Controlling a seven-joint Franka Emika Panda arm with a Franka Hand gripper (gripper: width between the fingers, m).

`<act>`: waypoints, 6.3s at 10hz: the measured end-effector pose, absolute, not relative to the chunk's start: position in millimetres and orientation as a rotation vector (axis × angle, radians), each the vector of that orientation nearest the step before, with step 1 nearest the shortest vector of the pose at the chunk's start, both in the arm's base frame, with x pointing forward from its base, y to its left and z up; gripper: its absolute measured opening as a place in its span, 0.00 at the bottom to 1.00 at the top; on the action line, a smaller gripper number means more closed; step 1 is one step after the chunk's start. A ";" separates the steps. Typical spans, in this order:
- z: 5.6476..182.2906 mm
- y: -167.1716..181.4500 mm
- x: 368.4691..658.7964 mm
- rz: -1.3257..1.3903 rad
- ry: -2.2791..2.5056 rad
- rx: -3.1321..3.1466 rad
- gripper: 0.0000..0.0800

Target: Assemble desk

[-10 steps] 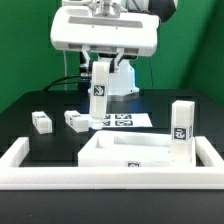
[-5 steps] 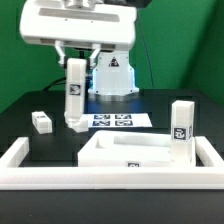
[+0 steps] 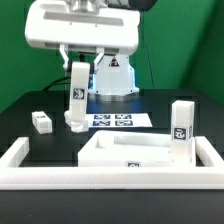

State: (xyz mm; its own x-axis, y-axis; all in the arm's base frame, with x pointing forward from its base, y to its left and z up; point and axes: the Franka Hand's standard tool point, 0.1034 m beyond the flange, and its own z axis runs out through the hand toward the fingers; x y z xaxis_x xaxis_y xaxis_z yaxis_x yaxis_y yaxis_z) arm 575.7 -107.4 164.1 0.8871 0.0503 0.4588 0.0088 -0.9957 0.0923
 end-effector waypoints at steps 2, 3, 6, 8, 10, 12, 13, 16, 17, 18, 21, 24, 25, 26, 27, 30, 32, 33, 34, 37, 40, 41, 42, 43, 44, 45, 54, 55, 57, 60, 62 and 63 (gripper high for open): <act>173.3 -118.6 583.5 0.766 0.028 2.977 0.36; 179.4 -115.9 590.3 0.774 0.010 3.006 0.36; 187.0 -105.1 603.3 0.840 0.005 3.001 0.36; 178.3 -101.6 603.6 0.839 0.002 3.005 0.36; 173.0 -98.4 603.1 0.826 0.011 3.014 0.36; 160.5 -89.1 601.8 0.807 0.020 3.031 0.36; 158.2 -85.2 602.0 0.802 0.026 3.036 0.36; 149.1 -82.5 604.8 0.790 0.027 3.048 0.36; 144.0 -80.3 604.2 0.782 0.030 3.052 0.36; 138.7 -78.7 603.7 0.777 0.031 3.056 0.36; 138.6 -77.7 606.7 0.785 0.033 3.053 0.36; 136.4 -80.8 605.4 0.794 0.037 3.043 0.36; 134.6 -81.5 603.6 0.788 0.034 3.044 0.36; 133.7 -81.4 603.0 0.785 0.034 3.045 0.36; 131.8 -81.1 602.6 0.781 0.033 3.047 0.36; 124.0 -77.9 605.2 0.803 0.024 3.039 0.36; 124.2 -80.0 605.1 0.839 0.024 3.013 0.36; 124.4 -80.8 604.6 0.843 0.022 3.009 0.36; 124.4 -81.6 604.6 0.843 0.020 3.009 0.36; 124.3 -81.6 604.6 0.843 0.020 3.009 0.61; 124.2 -81.6 604.6 0.843 0.020 3.009 0.80; 124.2 -81.5 604.6 0.843 0.020 3.009 0.81; 124.2 -81.6 604.5 0.843 0.020 3.009 0.81; 124.2 -81.6 604.6 0.843 0.020 3.009 0.81; 124.2 -81.6 604.5 0.843 0.020 3.009 0.81; 124.3 -81.8 604.7 0.841 0.020 3.010 0.81; 126.6 -77.7 615.4 0.009 -0.017 3.333 0.81; 125.1 -78.1 620.9 -0.018 -0.061 3.337 0.81; 124.9 -73.7 621.9 -0.008 -0.049 3.340 0.81; 123.3 -74.4 621.0 -0.013 -0.039 3.340 0.81; 113.3 -85.5 611.1 -0.184 -0.055 3.331 0.81; 111.2 -87.9 610.1 -0.239 -0.064 3.310 0.81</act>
Offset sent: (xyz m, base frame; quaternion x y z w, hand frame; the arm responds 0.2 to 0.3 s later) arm 0.0380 0.0269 0.0349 0.0710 0.0775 0.0649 0.9923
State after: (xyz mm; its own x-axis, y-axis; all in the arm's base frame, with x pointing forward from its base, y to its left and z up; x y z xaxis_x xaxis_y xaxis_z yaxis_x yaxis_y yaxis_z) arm 610.1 -87.9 111.2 0.9890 -0.0251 -0.1456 -0.0506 -0.9835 -0.1738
